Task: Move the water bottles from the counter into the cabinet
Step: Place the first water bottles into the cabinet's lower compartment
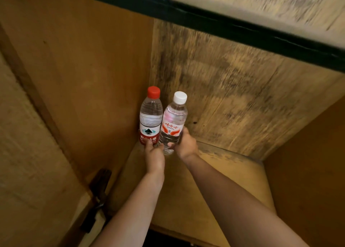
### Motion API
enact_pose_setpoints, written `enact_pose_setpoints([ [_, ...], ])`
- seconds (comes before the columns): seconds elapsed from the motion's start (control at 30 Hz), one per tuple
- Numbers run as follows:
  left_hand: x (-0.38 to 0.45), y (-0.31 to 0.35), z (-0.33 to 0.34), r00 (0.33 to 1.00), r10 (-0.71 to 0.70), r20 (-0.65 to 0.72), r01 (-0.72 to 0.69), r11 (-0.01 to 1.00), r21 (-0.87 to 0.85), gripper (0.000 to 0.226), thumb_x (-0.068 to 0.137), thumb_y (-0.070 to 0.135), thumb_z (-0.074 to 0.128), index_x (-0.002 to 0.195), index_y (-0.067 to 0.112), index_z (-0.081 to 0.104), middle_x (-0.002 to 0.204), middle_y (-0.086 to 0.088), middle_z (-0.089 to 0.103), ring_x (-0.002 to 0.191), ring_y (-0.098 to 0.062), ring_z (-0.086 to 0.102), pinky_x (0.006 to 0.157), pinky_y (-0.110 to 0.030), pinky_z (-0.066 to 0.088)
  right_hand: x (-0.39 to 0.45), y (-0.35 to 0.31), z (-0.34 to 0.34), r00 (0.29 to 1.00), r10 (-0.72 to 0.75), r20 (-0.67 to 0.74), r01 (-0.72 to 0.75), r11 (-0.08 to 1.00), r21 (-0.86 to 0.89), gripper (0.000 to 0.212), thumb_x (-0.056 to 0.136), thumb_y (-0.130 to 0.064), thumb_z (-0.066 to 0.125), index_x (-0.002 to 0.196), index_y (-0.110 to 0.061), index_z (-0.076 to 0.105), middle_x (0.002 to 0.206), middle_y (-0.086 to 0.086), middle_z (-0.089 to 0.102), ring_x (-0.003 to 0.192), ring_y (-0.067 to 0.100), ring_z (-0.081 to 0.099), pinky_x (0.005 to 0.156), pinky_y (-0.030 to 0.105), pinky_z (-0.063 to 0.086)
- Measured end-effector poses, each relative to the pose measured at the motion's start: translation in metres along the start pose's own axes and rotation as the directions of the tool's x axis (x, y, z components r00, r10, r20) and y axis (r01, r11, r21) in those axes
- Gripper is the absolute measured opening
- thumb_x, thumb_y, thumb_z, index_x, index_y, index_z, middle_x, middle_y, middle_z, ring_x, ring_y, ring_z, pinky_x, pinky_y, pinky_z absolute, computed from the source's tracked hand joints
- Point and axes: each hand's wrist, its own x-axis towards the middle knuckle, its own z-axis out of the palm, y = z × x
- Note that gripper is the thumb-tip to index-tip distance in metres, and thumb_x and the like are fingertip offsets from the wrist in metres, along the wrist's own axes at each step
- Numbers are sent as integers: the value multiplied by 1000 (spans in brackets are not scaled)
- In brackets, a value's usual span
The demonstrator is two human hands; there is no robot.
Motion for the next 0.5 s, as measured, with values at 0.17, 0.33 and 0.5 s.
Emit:
enact_pose_setpoints([
  [0.17, 3, 9, -1, 999, -46, 23, 46, 999, 29, 68, 82, -14, 43, 143, 15, 33, 142, -12, 44, 130, -28, 42, 110, -45, 33, 0, -3, 4, 999, -1, -35, 2, 1000, 31, 49, 87, -17, 60, 131, -16, 39, 121, 11, 62, 112, 31, 57, 92, 36, 46],
  [0.33, 12, 18, -2, 997, -60, 42, 59, 998, 39, 76, 77, -19, 40, 144, 14, 30, 143, -13, 41, 131, -30, 39, 111, -46, 32, 10, -12, 5, 1000, 21, -21, -19, 998, 58, 46, 88, -14, 58, 130, -13, 41, 123, 11, 60, 114, 28, 56, 92, 33, 44],
  [0.5, 20, 27, 3, 995, -82, 63, 77, 994, 72, 79, 72, -21, 36, 143, 13, 31, 141, -15, 41, 129, -32, 41, 110, -48, 33, 22, -13, 6, 999, 28, -19, -26, 997, 66, 43, 89, -15, 55, 130, -13, 40, 125, 12, 59, 114, 29, 55, 95, 36, 43],
])
